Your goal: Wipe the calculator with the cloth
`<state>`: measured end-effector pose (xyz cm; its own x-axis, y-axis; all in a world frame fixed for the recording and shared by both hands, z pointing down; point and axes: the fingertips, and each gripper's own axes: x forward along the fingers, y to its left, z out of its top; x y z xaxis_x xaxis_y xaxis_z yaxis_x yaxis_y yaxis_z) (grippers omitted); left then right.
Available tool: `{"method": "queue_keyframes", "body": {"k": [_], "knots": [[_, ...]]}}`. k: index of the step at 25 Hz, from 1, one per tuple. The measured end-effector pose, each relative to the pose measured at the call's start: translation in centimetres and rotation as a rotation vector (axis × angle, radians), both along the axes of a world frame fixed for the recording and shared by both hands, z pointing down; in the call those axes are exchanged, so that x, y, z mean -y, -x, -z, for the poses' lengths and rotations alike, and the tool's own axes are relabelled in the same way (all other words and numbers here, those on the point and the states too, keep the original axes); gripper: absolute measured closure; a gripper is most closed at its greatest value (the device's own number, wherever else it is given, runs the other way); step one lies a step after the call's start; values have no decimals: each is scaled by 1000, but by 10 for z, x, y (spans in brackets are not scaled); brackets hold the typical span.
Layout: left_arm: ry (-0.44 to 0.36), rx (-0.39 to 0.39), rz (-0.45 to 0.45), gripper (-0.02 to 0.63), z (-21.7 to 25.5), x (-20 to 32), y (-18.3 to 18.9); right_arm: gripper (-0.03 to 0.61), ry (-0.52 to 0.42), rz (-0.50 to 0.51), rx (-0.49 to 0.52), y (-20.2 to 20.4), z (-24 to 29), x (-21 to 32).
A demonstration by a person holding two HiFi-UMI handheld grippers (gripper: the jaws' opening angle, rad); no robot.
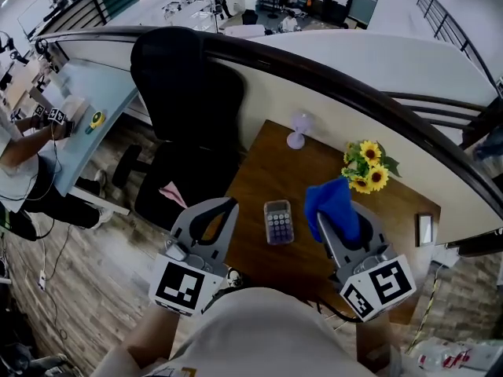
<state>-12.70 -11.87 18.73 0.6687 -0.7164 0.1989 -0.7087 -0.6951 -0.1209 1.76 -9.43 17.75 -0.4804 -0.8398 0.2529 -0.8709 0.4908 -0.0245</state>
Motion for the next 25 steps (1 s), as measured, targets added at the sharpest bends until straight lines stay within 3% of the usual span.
{"method": "queue_keyframes", "body": {"k": [25], "knots": [[34, -20, 5, 611, -4, -1, 3, 445, 38, -9, -1, 0, -6, -4]]}}
